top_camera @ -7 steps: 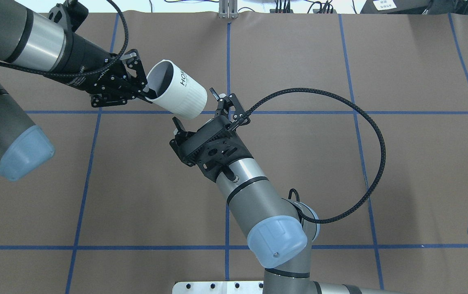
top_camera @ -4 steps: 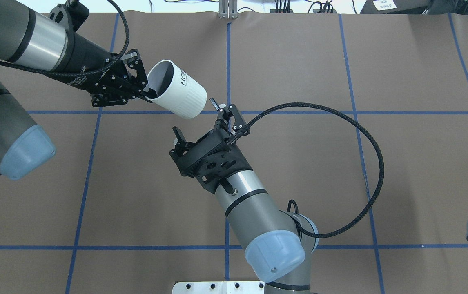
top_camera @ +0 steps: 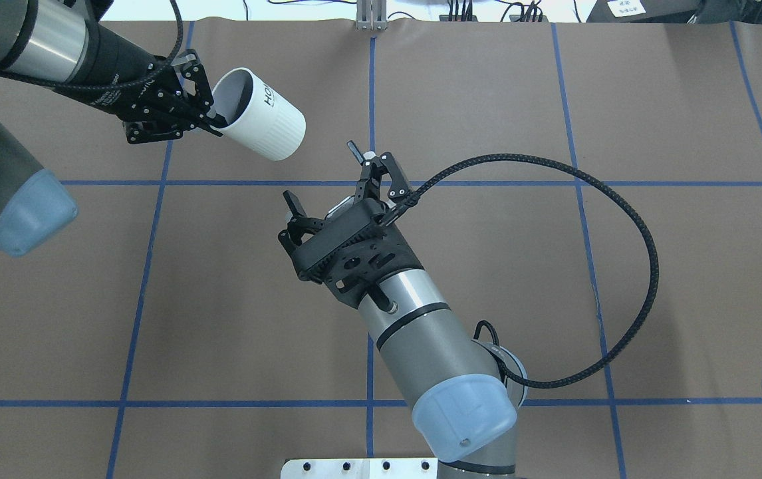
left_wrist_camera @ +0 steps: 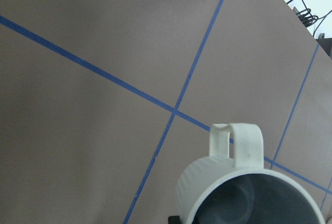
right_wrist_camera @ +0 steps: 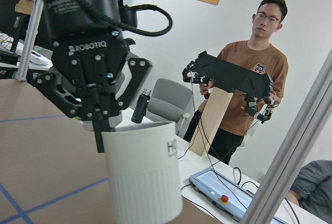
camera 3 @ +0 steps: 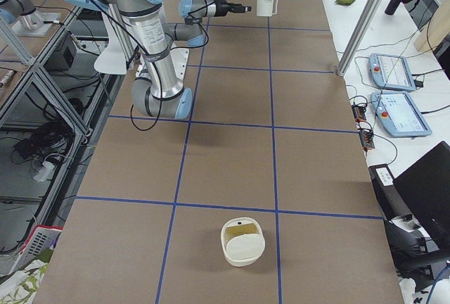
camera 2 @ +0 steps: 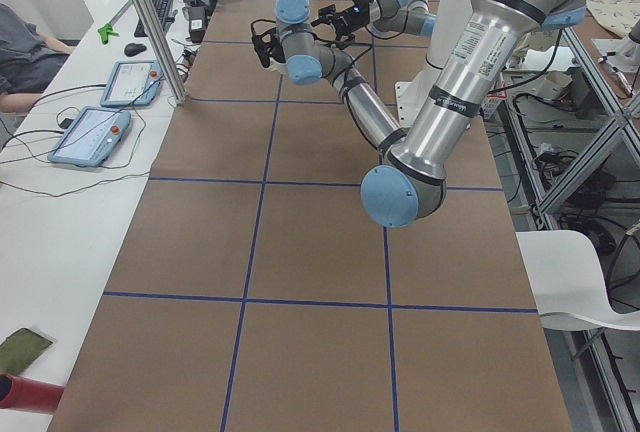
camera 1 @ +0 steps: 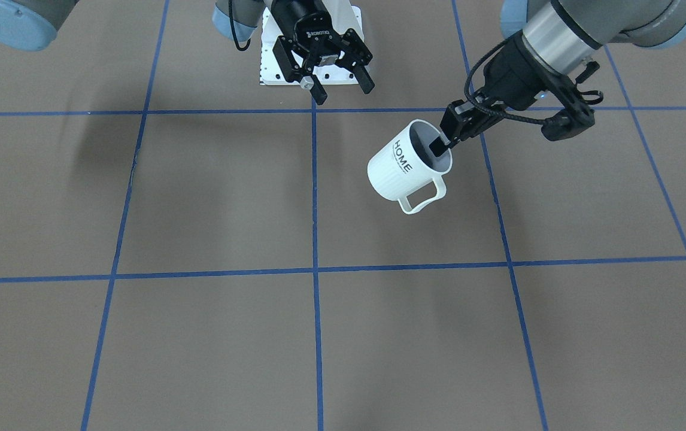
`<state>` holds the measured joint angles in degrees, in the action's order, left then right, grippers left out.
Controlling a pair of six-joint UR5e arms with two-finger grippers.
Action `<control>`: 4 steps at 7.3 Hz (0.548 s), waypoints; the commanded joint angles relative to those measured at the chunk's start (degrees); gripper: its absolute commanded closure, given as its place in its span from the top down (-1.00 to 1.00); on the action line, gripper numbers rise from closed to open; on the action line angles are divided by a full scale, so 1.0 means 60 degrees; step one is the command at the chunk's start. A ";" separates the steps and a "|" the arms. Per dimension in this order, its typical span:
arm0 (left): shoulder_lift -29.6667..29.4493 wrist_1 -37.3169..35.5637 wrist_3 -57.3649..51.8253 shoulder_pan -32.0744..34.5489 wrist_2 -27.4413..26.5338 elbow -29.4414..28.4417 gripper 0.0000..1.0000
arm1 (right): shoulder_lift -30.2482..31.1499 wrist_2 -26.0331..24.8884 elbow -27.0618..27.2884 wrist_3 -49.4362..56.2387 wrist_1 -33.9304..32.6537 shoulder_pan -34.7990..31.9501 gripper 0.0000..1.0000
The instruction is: Left arm hands cup to right arm to dump lemon
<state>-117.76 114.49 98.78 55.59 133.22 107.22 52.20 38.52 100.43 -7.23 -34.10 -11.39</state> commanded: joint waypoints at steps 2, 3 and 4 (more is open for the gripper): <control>0.0901 -0.0009 -0.1440 0.0693 0.0077 -0.0365 -1.00 | 0.0307 0.0737 -0.0039 -0.1776 -0.1358 -0.0983 0.99; 0.1428 -0.0009 -0.2260 0.0898 0.0077 -0.0365 -1.00 | 0.0555 0.1352 -0.0039 -0.2407 -0.1667 -0.1364 1.00; 0.1926 -0.0024 -0.3081 0.1103 0.0077 -0.0365 -1.00 | 0.0775 0.2330 -0.0039 -0.3182 -0.2106 -0.1875 0.99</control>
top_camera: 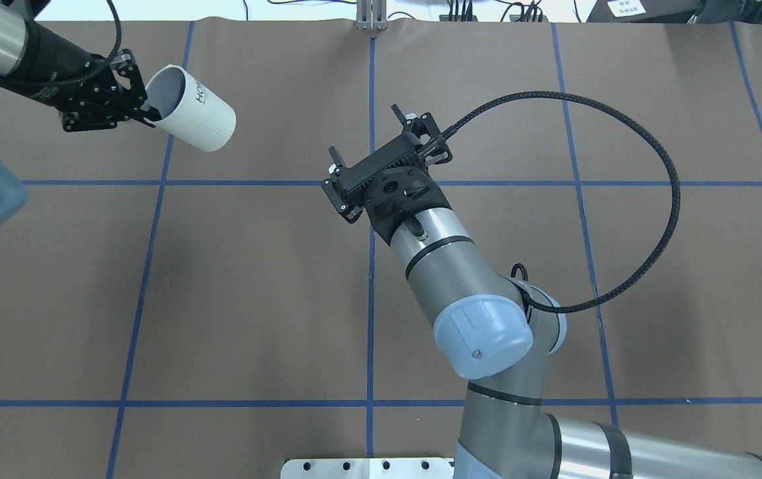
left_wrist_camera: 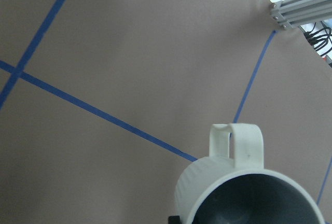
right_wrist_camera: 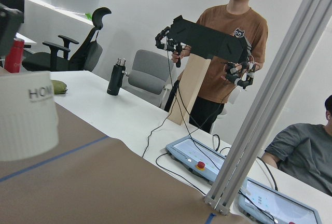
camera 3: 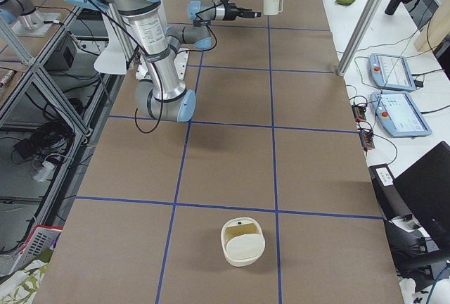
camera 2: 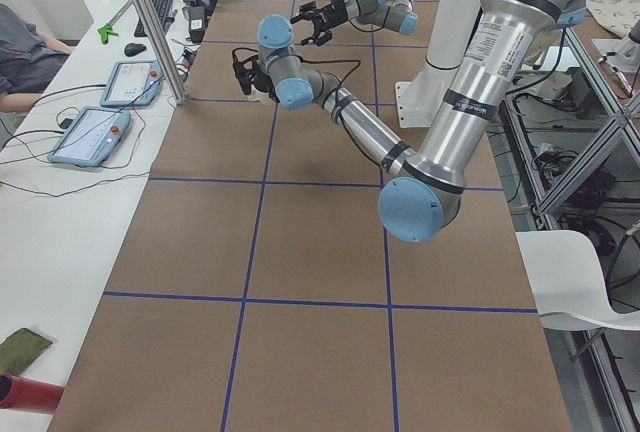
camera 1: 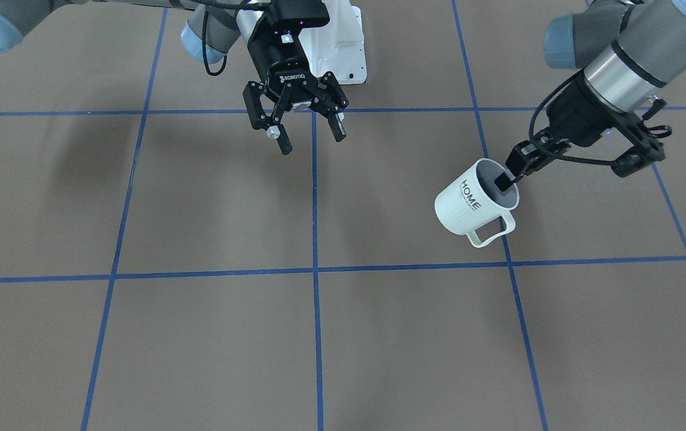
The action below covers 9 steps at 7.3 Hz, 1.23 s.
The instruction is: Left arm hands cup to right arm to dump lemon
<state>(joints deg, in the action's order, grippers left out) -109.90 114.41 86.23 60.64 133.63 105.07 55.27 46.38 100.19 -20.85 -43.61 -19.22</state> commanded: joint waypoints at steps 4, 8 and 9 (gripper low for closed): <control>0.2652 -0.0055 -0.4739 0.0923 -0.0123 -0.0051 -1.00 | 0.0280 0.5165 0.0089 -0.2573 -0.3169 -0.2768 1.00; 0.3228 -0.0041 -0.6958 0.0806 -0.1486 -0.0988 -1.00 | 0.0716 1.0239 0.0512 -0.3249 -0.4871 -0.4851 0.99; 0.3330 -0.0012 -0.6974 0.0748 -0.1472 -0.0989 -1.00 | 0.0690 1.0621 0.0717 -0.3205 -0.6180 -0.5143 1.00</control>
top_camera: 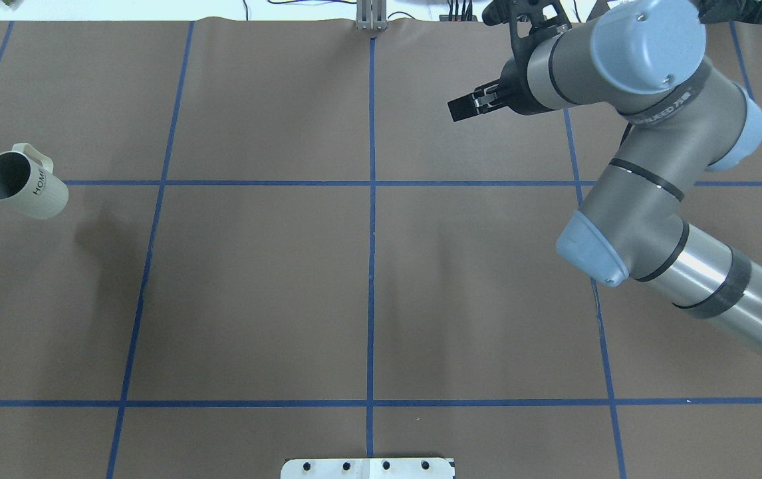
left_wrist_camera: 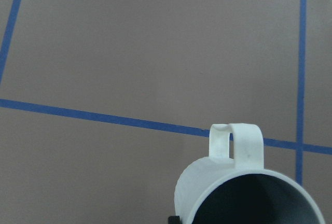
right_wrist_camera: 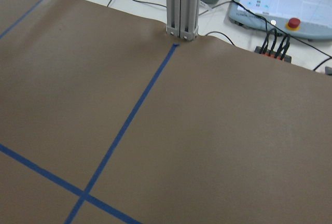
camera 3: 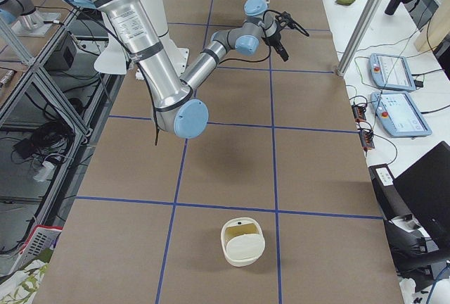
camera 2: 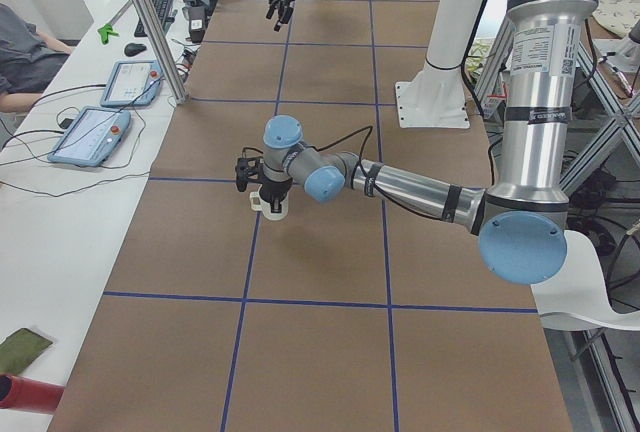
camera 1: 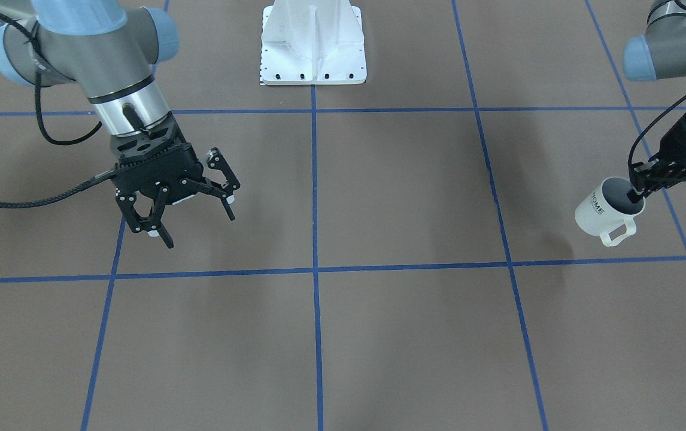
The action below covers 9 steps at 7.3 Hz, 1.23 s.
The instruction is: Left arm hands cup to right arm to dump lemon
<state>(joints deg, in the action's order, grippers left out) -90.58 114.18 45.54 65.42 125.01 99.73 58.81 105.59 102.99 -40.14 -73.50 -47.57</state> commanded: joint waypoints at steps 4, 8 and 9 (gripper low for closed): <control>0.0096 0.0042 -0.0822 -0.0663 -0.0049 -0.0464 -0.59 | 0.0189 0.0844 0.0734 0.0230 -0.2588 -0.0567 1.00; 0.0008 -0.0045 -0.1375 -0.0579 0.0461 -0.0391 1.00 | 0.0349 0.0873 0.0837 0.0230 -0.2632 -0.0727 1.00; -0.0006 -0.0698 -0.2467 0.0061 0.0493 -0.0362 1.00 | 0.0480 0.1062 0.0852 0.0375 -0.2763 -0.0931 1.00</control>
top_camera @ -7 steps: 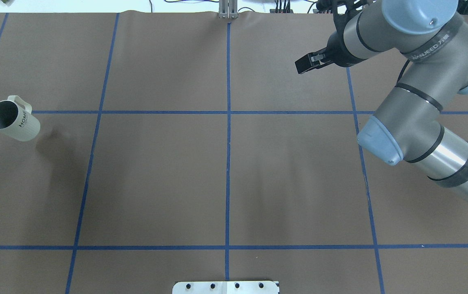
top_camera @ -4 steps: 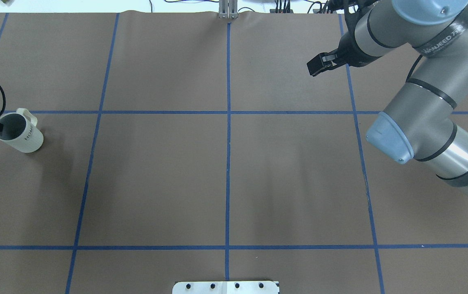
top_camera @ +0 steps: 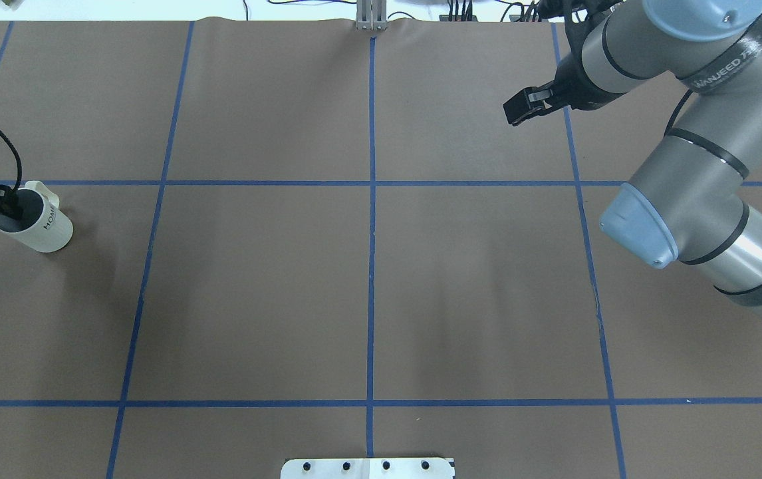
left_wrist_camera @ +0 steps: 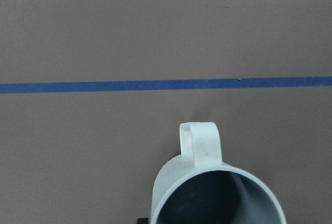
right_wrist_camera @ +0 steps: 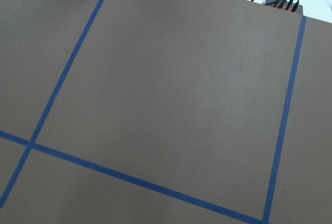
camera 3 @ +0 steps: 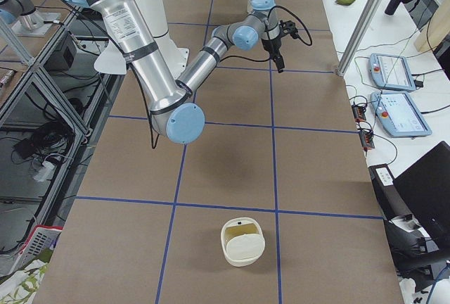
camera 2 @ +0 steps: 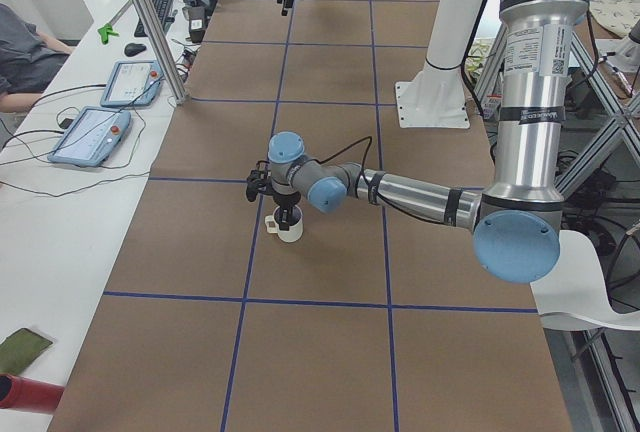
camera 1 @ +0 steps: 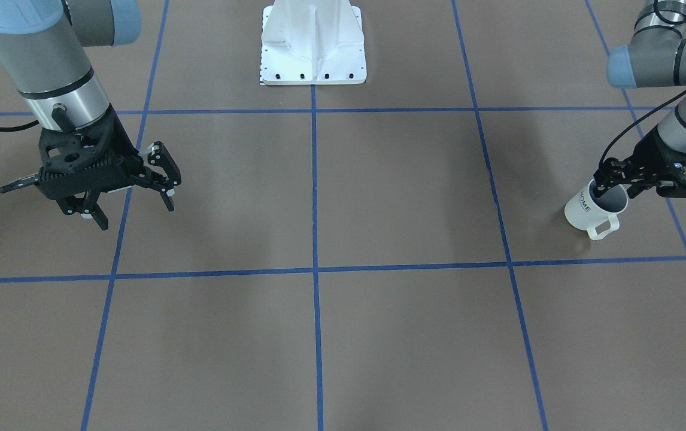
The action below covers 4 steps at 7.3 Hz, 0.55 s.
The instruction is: Left arm hands cup to right arm to dump lemon
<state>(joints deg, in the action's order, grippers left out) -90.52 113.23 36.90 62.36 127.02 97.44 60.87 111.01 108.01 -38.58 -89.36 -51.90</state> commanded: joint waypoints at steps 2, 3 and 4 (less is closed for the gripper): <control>-0.0030 -0.2020 -0.4025 0.2153 0.0159 0.0079 1.00 | 0.0269 0.0262 0.0453 0.0946 -0.1243 -0.0898 1.00; -0.0030 -0.2592 -0.5215 0.2799 0.0144 0.0065 1.00 | 0.0502 0.0436 0.0659 0.2054 -0.1772 -0.1221 1.00; -0.0016 -0.3148 -0.5995 0.3458 0.0159 0.0064 1.00 | 0.0853 0.1149 0.0632 0.3167 -0.1878 -0.1891 1.00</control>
<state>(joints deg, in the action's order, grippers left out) -90.69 98.74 8.41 77.99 127.92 97.84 63.81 114.26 111.26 -27.41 -98.43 -59.19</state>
